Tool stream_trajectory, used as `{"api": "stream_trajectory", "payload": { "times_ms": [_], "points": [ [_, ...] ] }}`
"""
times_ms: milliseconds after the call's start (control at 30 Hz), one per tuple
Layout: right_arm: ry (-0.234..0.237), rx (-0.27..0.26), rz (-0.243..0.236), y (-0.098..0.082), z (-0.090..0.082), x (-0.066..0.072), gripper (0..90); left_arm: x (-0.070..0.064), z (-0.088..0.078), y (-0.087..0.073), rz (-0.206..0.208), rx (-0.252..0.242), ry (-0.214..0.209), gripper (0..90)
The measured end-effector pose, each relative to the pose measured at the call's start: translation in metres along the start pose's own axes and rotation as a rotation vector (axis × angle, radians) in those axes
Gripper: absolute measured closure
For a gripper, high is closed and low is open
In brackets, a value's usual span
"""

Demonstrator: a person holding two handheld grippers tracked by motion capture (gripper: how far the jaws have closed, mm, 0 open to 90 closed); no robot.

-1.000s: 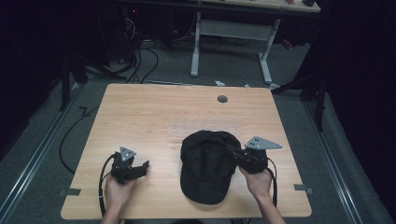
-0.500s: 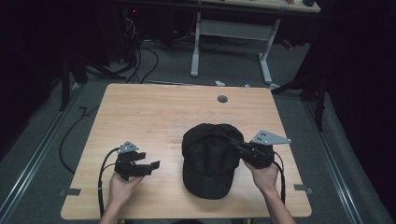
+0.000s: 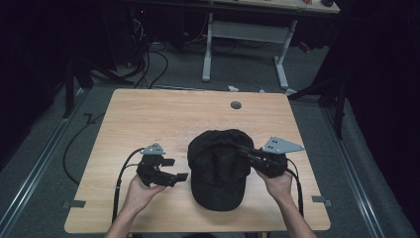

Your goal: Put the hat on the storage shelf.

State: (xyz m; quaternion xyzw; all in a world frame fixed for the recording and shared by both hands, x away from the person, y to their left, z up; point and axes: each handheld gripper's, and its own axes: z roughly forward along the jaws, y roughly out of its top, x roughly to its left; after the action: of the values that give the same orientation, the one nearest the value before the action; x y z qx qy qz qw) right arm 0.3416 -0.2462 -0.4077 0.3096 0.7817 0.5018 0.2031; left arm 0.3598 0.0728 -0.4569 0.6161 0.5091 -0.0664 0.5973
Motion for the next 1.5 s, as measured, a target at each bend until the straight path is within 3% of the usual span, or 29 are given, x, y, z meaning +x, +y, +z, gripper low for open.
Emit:
{"api": "stream_trajectory", "payload": {
  "times_ms": [333, 667, 800, 967, 1267, 1400, 1500],
  "points": [
    [0.041, -0.041, -0.042, 0.009, 0.000, 0.001, 87.3, -0.008, 0.017, 0.004, -0.028, 0.065, -0.012, 15.6],
    [0.122, -0.083, -0.066, 0.015, 0.003, -0.001, 87.3, -0.010, 0.021, 0.006, -0.087, 0.121, -0.118, 15.5],
    [0.151, -0.093, -0.065, 0.015, 0.006, -0.002, 87.3, -0.012, 0.021, 0.003, -0.079, 0.161, -0.148, 21.3],
    [0.172, -0.110, -0.095, 0.024, 0.010, -0.003, 87.2, -0.016, 0.021, 0.000, -0.064, 0.196, -0.186, 37.1],
    [0.149, -0.095, -0.111, 0.033, 0.019, -0.009, 86.9, -0.019, 0.017, 0.000, -0.052, 0.240, -0.215, 54.4],
    [0.131, -0.085, -0.125, 0.037, 0.022, -0.008, 86.6, -0.024, 0.016, -0.005, 0.000, 0.290, -0.231, 64.2],
    [0.123, -0.077, -0.136, 0.039, 0.024, -0.007, 86.6, -0.026, 0.014, -0.005, 0.008, 0.290, -0.234, 66.0]
  ]
}}
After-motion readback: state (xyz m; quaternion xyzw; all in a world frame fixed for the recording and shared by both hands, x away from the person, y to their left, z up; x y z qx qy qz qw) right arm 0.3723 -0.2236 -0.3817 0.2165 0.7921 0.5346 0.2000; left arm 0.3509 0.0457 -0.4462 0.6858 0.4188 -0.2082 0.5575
